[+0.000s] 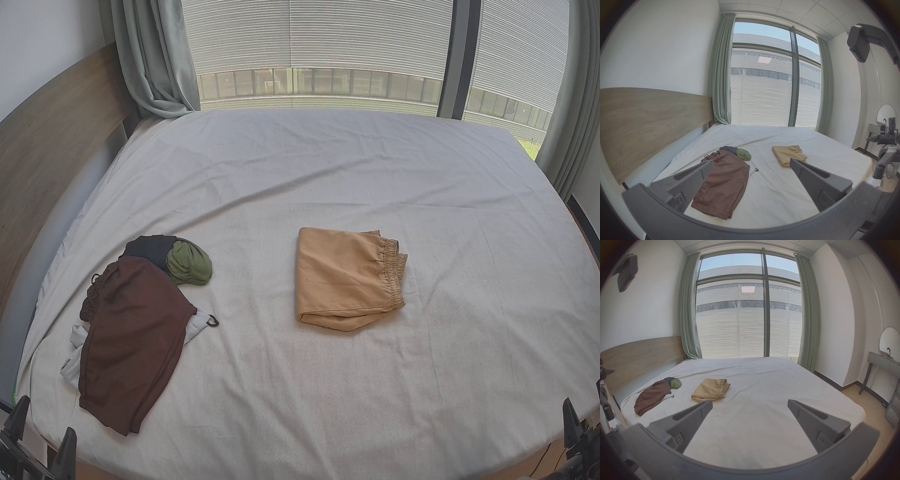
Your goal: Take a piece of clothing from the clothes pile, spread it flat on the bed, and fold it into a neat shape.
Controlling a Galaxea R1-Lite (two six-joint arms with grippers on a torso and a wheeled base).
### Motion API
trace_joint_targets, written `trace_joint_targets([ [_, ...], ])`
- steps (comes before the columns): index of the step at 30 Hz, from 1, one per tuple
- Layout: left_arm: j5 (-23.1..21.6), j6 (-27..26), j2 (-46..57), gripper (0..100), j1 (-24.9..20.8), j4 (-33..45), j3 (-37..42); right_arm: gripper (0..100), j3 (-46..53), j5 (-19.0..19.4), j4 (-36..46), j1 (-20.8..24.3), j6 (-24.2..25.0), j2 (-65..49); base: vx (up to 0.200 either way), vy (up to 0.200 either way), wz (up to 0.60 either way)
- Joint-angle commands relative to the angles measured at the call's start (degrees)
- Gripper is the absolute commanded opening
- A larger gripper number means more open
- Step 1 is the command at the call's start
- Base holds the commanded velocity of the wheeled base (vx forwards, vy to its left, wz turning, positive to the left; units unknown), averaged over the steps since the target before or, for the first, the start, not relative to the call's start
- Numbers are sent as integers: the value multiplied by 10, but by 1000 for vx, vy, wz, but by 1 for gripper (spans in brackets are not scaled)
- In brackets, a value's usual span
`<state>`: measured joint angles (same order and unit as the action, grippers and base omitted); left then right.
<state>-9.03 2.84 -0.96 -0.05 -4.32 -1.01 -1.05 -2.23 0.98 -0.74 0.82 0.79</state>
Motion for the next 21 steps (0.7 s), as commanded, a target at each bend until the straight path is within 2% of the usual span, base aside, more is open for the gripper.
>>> trace_joint_targets([
  [1, -68, 22, 10, 100, -1, 1, 10, 100, 5, 5, 0, 0, 0, -7, 0, 0, 0],
  [2, -91, 37, 10, 100, -1, 1, 10, 100, 5, 5, -1, 0, 0, -7, 0, 0, 0],
  [3, -76, 42, 10, 100, -1, 1, 10, 100, 5, 5, -1, 0, 0, -8, 0, 0, 0],
  [6, -14, 35, 10, 100, 0, 3, 10, 100, 5, 5, -1, 0, 1, -8, 0, 0, 0],
  [7, 7, 22, 10, 100, 1, 5, 10, 100, 5, 5, -1, 0, 1, -8, 0, 0, 0],
  [9, 77, -20, 10, 100, 1, 9, 10, 100, 5, 5, -1, 0, 0, -8, 0, 0, 0],
  [10, 104, -31, 10, 100, 1, 33, 10, 100, 5, 5, 0, 0, 0, -7, 0, 0, 0],
  [11, 114, -34, 10, 100, 1, 44, 10, 100, 5, 5, 0, 0, 0, -8, 0, 0, 0],
  [14, 85, -34, 10, 100, 0, 41, 10, 100, 5, 5, -1, 0, -1, -8, 0, 0, 0],
  [21, 86, -31, 10, 100, 0, 43, 10, 100, 5, 6, -1, 0, -1, -8, 0, 0, 0],
])
